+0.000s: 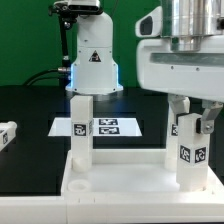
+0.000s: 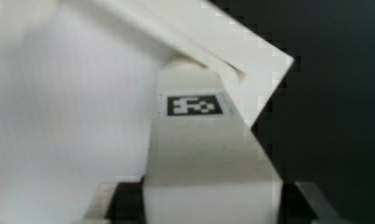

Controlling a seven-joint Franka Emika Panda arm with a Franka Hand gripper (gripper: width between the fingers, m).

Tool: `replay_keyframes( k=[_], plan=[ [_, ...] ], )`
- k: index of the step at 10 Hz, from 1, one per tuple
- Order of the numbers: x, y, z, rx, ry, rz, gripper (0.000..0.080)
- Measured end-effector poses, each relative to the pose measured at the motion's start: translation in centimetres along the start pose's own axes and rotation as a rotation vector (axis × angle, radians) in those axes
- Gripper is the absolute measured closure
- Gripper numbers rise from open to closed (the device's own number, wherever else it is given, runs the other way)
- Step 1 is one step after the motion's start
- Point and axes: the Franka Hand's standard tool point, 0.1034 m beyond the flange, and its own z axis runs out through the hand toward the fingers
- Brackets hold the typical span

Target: Assemble desk

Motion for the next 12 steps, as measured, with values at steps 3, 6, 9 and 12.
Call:
replay_keyframes(
  k=[3,6,9,12],
  plan=[
    [0.0,0.0,0.0,0.0,0.0,0.157,0.0515],
    [-0.4,-0.4,0.1,0.042,-0.05,0.627,0.0511],
    [-0.2,-0.2,0.3,0.046,-0.044,0.635,0.0436],
    [-0.1,-0.4,-1.1,0.063,-0.054,0.577,0.0168]
  ],
)
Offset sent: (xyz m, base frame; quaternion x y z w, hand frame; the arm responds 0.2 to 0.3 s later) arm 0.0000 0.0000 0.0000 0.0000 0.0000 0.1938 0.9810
